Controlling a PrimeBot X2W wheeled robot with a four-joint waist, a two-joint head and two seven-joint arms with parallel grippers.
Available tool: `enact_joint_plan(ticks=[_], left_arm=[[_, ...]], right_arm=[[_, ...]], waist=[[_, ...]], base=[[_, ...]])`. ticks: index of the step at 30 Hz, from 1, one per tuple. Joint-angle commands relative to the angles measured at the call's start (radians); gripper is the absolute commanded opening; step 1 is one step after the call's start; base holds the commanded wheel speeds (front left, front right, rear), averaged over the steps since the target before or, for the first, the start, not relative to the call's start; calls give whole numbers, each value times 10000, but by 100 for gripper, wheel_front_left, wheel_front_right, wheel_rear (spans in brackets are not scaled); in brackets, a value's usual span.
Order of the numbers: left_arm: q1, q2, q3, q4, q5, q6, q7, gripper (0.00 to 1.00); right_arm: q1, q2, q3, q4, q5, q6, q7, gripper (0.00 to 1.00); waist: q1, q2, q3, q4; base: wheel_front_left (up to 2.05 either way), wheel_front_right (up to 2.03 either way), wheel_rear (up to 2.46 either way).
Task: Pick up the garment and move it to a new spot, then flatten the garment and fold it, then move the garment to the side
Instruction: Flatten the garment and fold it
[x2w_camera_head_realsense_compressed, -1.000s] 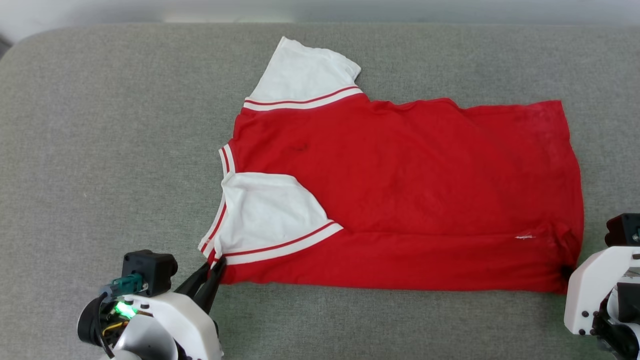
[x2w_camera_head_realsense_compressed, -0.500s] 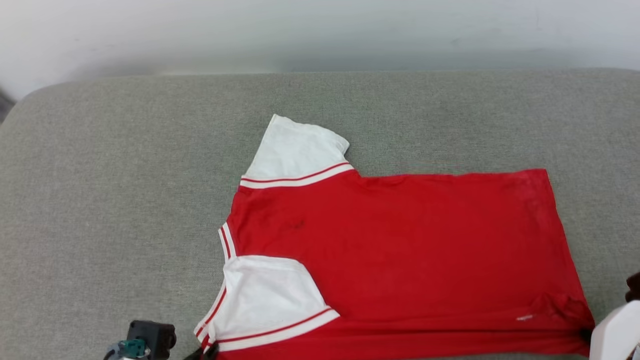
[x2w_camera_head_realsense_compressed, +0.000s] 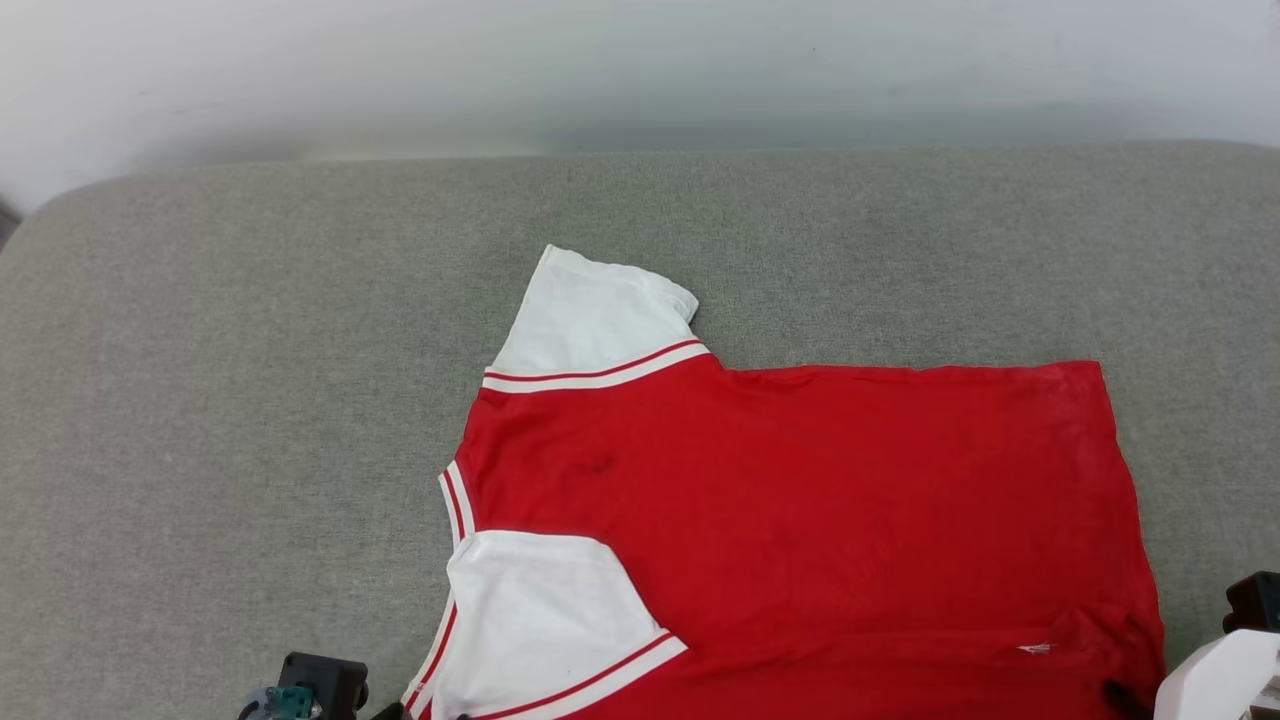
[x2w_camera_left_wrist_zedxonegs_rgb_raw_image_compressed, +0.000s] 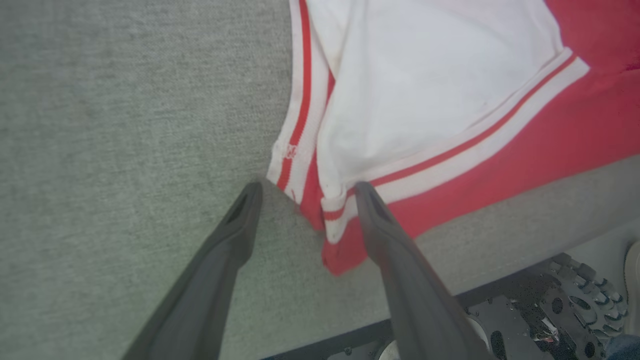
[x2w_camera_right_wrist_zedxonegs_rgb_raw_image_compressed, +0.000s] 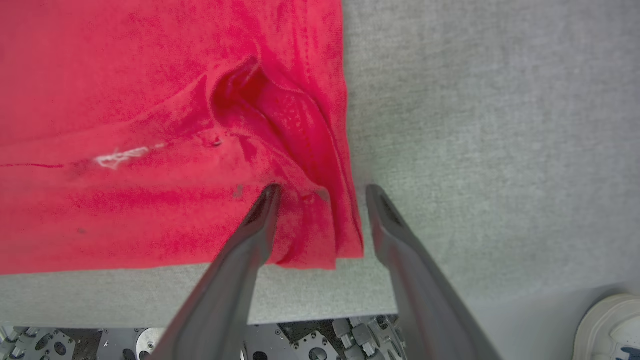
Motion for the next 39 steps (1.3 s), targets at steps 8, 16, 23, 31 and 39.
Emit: enact_joint_plan(ticks=[8, 16, 23, 31, 39], left_arm=[[-453, -292, 617, 224, 260, -137, -1413, 100], [-812, -1012, 1614, -133, 1121, 66, -3739, 100], [-448, -1984, 3008, -768, 2551, -107, -3944, 100], [142, -3488, 4645, -875, 3985, -1385, -3940, 100], [-403, -4150, 5386, -243, 4517, -2783, -3930, 100]], right_arm=[[-443, -49, -100, -123, 143, -7, -688, 100], [-1125, 137, -119, -718, 570, -7, -2804, 100], [-1197, -305, 901, -1062, 1207, -6, -5656, 100], [-1176, -997, 2175, -823, 1148, -6, -8370, 100], [-1701, -735, 2351, -651, 1042, -6, -9598, 100]], waist=[[0, 0, -468, 34], [0, 0, -887, -10], [0, 0, -927, -81], [0, 0, -774, -261], [0, 0, -165, -631]], base=[[0, 0, 0], [0, 0, 0], [0, 0, 0], [0, 0, 0], [0, 0, 0]])
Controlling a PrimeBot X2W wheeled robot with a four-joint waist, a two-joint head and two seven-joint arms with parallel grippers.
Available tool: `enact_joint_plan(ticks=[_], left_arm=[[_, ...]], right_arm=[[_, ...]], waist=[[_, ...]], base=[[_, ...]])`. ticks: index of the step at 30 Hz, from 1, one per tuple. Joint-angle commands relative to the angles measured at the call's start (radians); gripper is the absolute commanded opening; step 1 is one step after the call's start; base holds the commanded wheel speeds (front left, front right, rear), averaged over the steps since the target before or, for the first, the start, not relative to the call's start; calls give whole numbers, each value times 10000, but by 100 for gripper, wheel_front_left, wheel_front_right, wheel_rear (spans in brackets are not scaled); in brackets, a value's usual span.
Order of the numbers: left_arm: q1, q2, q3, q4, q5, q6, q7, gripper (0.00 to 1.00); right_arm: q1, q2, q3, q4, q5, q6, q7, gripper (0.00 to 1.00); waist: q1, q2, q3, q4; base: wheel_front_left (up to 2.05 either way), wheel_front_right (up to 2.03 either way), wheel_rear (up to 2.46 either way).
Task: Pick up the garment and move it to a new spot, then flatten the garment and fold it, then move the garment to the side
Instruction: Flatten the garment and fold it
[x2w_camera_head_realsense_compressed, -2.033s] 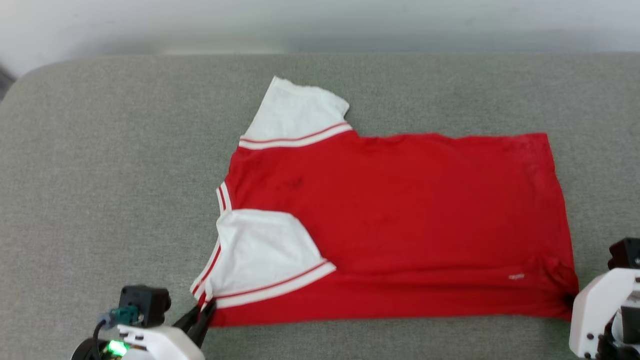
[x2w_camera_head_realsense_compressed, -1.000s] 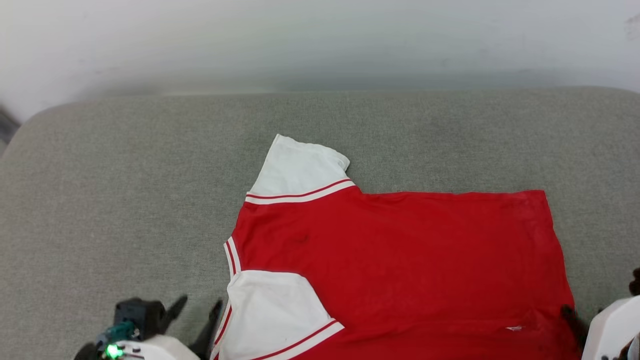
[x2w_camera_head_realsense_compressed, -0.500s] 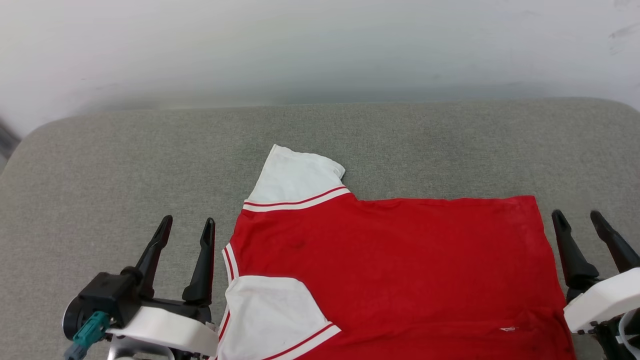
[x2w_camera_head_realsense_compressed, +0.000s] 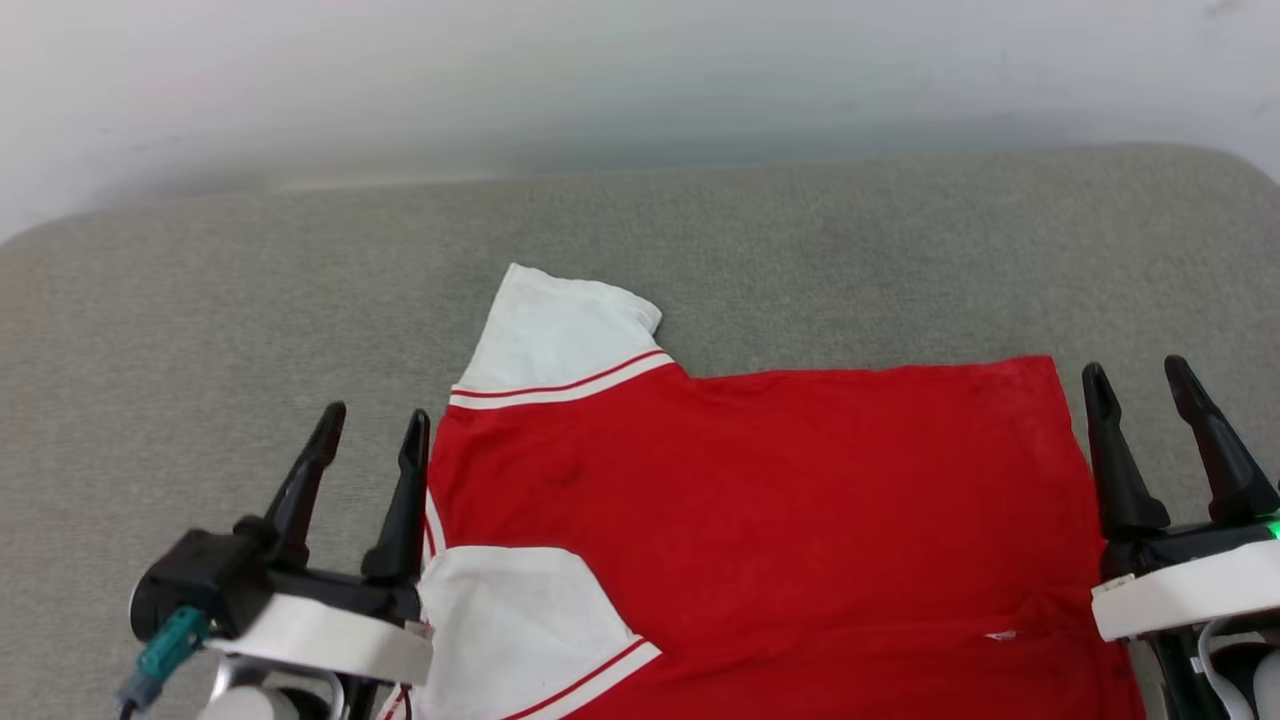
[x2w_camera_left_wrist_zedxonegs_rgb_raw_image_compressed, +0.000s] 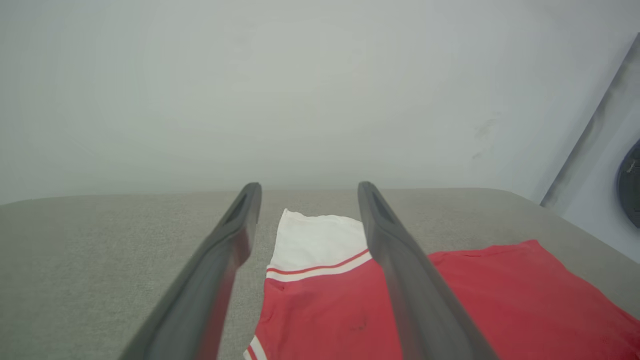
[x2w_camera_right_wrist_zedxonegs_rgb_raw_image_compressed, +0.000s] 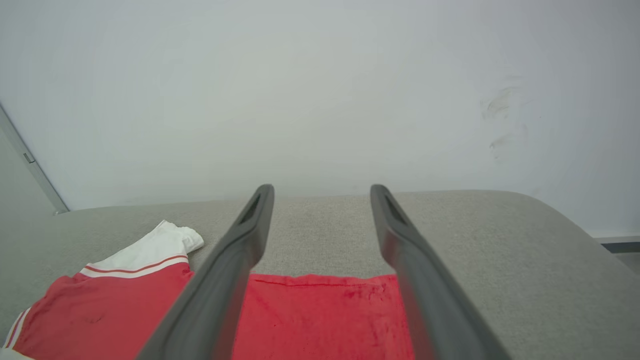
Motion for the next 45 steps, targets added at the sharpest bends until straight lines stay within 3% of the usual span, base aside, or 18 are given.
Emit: enact_joint_plan(ticks=[1, 6, 12, 24, 27, 31, 44, 45], left_arm=[[-346, 7, 83, 192, -36, -219, -22, 100], [-1620, 574, -28, 713, -183, -904, 643, 100], [-3719, 1796, -589, 1150, -523, -1532, 2645, 100], [-7810, 4474, -2532, 2581, -3312, -1663, 8555, 100], [-8382, 4686, -2596, 3117, -3775, -1620, 9761, 100], [-8962, 4660, -2386, 3696, -4258, -995, 10922, 100], [-9235, 5053, -2870, 4282, -4112, -461, 12659, 100], [-9165, 5018, -2927, 4283, -4206, -469, 12820, 67]], right_arm=[[-184, 99, 46, -17, -74, -4, -155, 100], [-485, 287, 165, -35, -171, -4, -369, 100], [-925, 350, 391, 138, -200, -4, -480, 100], [-1534, 666, 1110, 501, -69, -4, -1031, 100], [-1565, 667, 1211, 600, -109, -4, -1153, 100], [-1670, 723, 1321, 748, -25, -4, -1222, 100], [-1853, 897, 1714, 1046, -53, -4, -1429, 100], [-1858, 894, 1707, 1067, -55, -4, -1430, 100]], waist=[[0, 0, 313, -217], [0, 0, 963, -626], [0, 0, 1821, -1318], [0, 0, 3332, -2549], [0, 0, 3602, -2762], [0, 0, 3918, -2978], [0, 0, 4457, -3387], [0, 0, 4464, -3386]], base=[[0, 0, 0], [0, 0, 0], [0, 0, 0], [0, 0, 0], [0, 0, 0], [0, 0, 0], [0, 0, 0], [0, 0, 0]])
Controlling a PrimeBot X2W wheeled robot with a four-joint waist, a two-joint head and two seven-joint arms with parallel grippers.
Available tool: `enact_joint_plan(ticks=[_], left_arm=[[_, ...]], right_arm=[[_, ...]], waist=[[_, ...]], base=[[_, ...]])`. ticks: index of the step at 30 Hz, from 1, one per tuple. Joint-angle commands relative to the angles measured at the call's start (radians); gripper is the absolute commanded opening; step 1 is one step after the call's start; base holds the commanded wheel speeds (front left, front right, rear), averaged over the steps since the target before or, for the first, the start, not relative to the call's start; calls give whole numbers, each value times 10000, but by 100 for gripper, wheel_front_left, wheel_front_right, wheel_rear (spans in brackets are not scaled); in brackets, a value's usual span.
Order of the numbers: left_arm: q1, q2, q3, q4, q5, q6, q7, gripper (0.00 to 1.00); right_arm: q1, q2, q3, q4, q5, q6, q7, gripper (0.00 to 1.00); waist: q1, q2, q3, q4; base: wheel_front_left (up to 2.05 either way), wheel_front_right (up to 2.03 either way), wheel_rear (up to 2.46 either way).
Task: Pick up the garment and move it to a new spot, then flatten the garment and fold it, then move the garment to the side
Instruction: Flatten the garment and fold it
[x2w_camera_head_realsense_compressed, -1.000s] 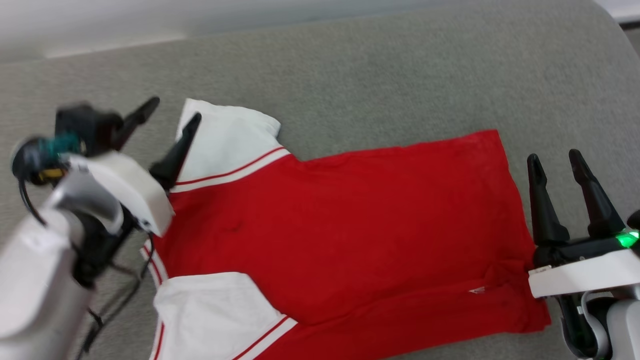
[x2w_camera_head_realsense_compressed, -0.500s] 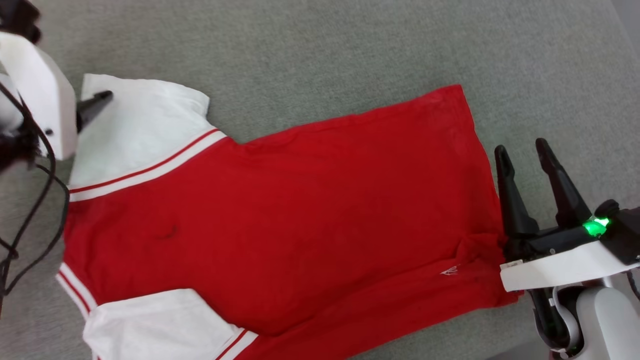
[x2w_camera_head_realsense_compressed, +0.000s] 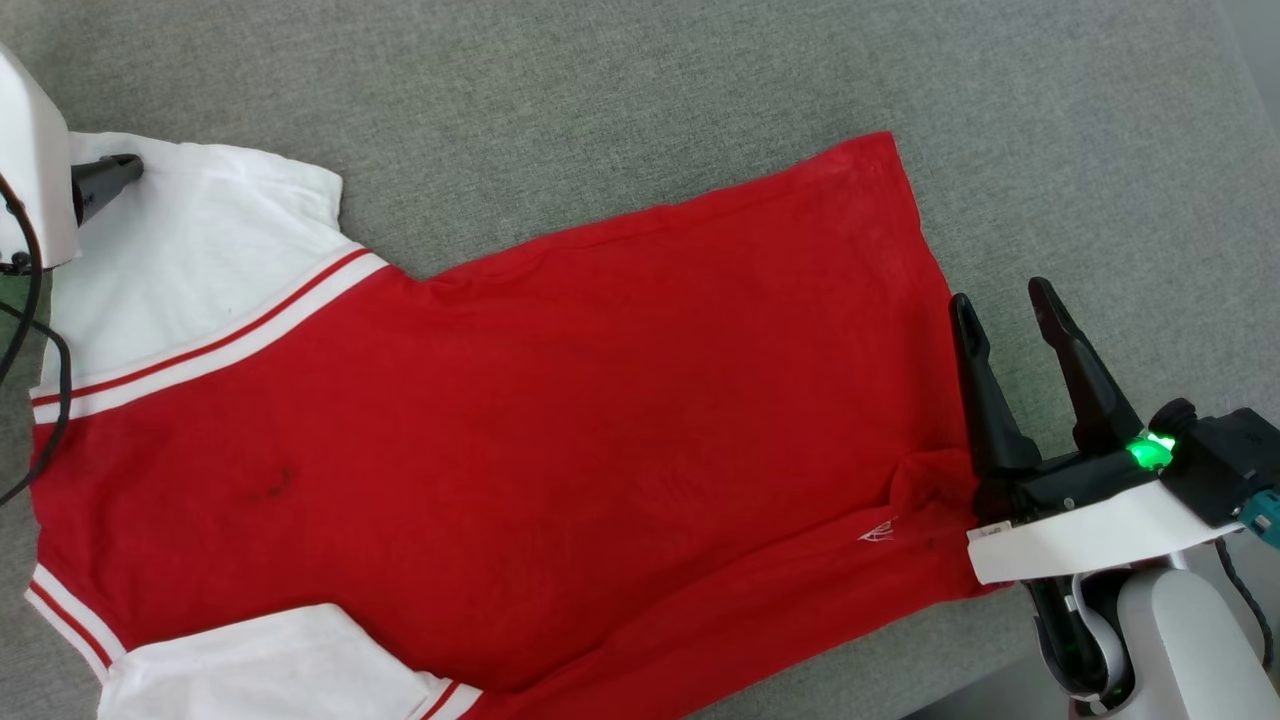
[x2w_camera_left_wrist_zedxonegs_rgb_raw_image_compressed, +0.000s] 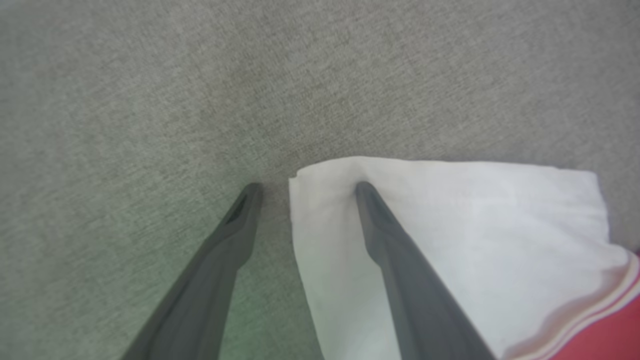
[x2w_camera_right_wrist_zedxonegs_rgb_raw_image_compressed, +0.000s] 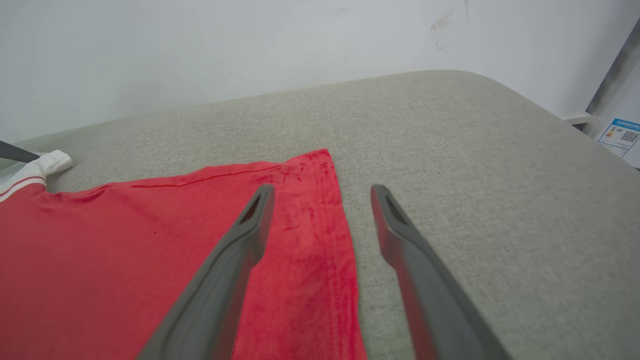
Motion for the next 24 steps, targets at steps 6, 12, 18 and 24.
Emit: enact_joint_plan(ticks=[6, 12, 18, 24], left_arm=[[430, -496, -68, -18, -201, -17, -429, 0], [494, -912, -112, -66, 130, -304, -1674, 0], [908, -1357, -346, -458, 401, -681, -2970, 0], [1459, -1840, -820, -1364, 742, -837, -3984, 0]], right_arm=[[-203, -6, -85, 56, -56, -4, -84, 100], [-31, -214, -277, 183, -159, -4, 247, 100], [217, -784, -540, 92, -293, -4, 980, 100], [446, -1649, -847, -338, -236, -4, 2761, 100]], waist=[[-1, 0, -207, 203], [-1, 0, -982, 730], [-1, 0, -2043, 1455], [-1, 0, -2686, 2292]], base=[[0, 0, 0], [0, 0, 0], [0, 0, 0], [0, 0, 0]])
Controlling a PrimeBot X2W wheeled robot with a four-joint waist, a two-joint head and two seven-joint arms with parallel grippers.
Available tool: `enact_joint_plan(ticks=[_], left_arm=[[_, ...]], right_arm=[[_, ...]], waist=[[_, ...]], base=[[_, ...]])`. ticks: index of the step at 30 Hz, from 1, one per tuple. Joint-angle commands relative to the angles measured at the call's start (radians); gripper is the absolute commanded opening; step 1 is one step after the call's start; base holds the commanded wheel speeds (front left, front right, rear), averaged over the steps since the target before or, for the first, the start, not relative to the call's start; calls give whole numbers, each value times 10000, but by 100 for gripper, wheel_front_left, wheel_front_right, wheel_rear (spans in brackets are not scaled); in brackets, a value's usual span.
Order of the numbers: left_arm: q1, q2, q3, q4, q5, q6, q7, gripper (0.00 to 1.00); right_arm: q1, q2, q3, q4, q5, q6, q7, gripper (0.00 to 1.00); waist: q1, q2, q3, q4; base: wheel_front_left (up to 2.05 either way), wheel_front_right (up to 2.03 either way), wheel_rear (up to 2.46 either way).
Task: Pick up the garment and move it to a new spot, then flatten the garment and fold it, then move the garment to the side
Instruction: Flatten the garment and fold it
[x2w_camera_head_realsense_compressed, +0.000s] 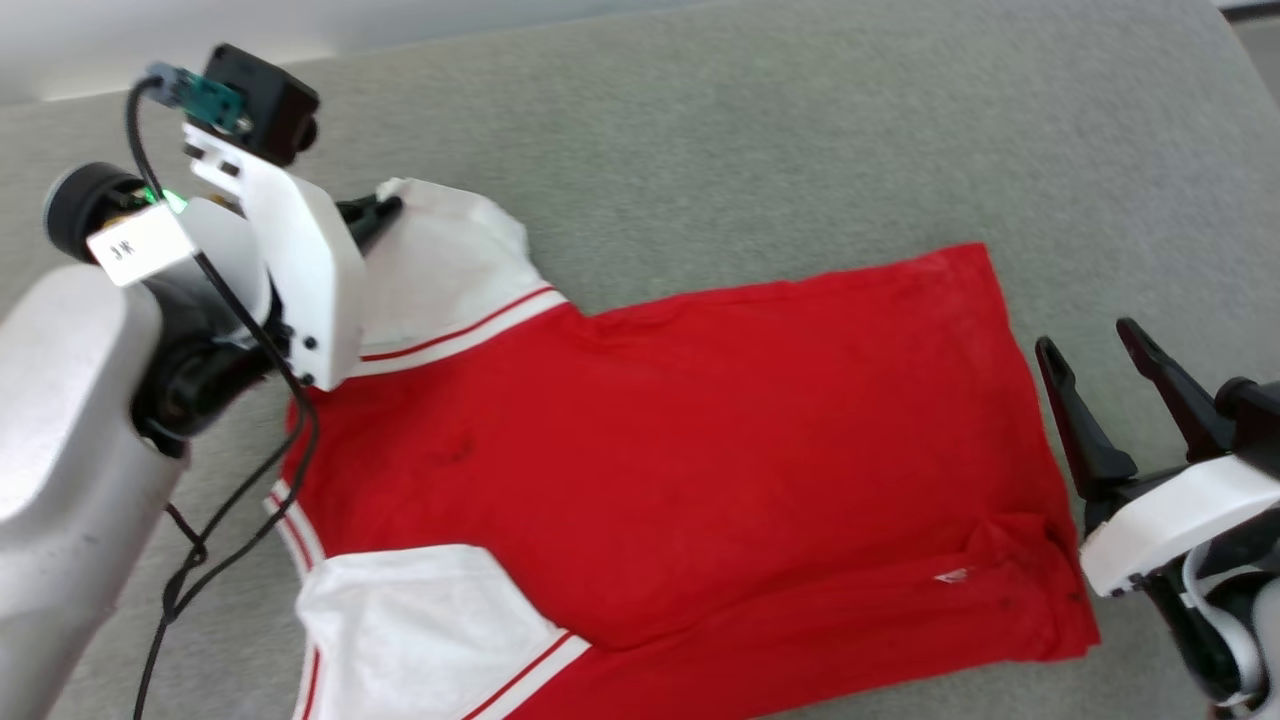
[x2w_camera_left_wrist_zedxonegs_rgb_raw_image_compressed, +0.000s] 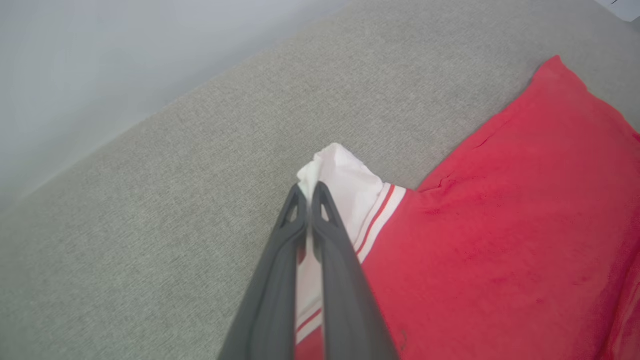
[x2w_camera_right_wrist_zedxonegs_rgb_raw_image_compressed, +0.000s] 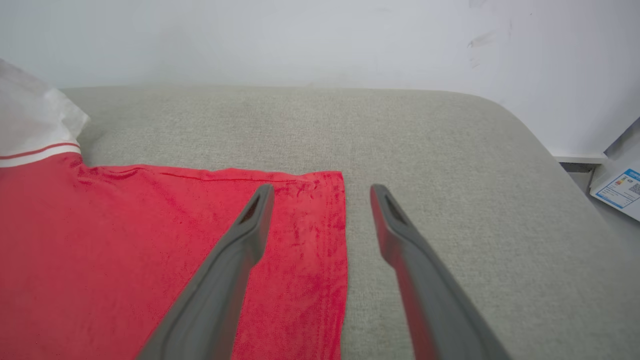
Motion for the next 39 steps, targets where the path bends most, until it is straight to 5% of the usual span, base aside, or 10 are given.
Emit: enact_joint_plan(ticks=[1, 15, 28, 39], left_arm=[[185, -75, -71, -216, 40, -19, -209, 0], [1693, -86, -290, -2730, 347, 247, -1619, 0], [2140, -48, -304, -4379, 584, 528, -2066, 0], [2430, -90, -294, -4516, 383, 606, -2257, 0]], right_arm=[[86, -274, 3, -104, 151, -4, 579, 100], [-1212, -2353, -458, -608, 57, -4, 8194, 100], [-3195, -2629, -339, 978, -186, -4, 9035, 100], [-2795, -2068, 217, 2335, 199, 13, 8985, 100]], waist=[[0, 0, -487, 606], [0, 0, -17, 1822], [0, 0, 935, 2835], [0, 0, 1226, 3214]], base=[[0, 0, 0], [0, 0, 0], [0, 0, 0], [0, 0, 0]])
